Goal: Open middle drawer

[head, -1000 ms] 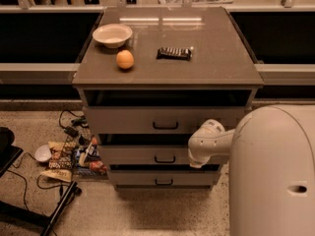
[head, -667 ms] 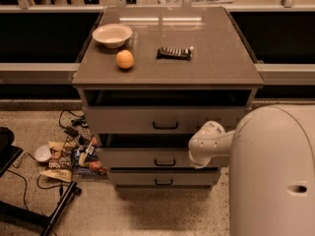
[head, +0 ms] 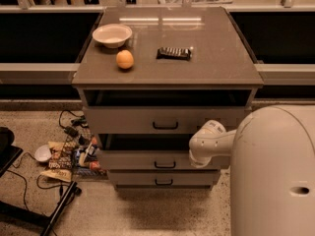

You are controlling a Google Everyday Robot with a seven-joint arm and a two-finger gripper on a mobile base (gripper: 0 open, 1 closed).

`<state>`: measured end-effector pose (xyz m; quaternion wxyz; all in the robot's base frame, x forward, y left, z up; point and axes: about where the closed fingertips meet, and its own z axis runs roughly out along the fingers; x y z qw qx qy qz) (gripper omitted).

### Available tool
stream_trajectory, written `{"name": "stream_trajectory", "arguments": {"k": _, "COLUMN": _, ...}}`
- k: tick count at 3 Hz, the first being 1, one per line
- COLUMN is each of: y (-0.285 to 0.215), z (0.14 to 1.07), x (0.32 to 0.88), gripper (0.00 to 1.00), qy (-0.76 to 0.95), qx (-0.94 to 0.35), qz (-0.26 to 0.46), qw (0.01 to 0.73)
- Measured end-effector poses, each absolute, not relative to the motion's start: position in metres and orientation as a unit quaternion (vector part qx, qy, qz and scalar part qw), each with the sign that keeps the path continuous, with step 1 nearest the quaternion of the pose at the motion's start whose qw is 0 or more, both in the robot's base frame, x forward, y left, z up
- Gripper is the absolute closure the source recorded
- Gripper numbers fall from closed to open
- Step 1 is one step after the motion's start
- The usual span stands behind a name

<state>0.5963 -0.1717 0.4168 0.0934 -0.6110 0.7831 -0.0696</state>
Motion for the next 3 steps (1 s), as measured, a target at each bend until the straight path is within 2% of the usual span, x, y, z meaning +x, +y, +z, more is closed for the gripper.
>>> {"name": "stream_trajectory", "arguments": {"k": 1, "y": -0.1717, "z": 0.4168, "x": 0.5962, "gripper": 0.58, "qy": 0.783, "qx": -0.611, "qz": -0.070, "qw": 0.093}}
{"name": "stream_trajectory", "arguments": {"k": 2, "y": -0.1717, "z": 0.4168, "x": 0.5962, "gripper": 0.27, "qy": 0.783, "qx": -0.611, "qz": -0.070, "qw": 0.093}}
{"name": "stream_trajectory", "arguments": {"k": 3, "y": -0.1717, "z": 0.4167, "x": 0.5962, "gripper": 0.04, "qy": 0.783, "qx": -0.611, "qz": -0.070, "qw": 0.093}}
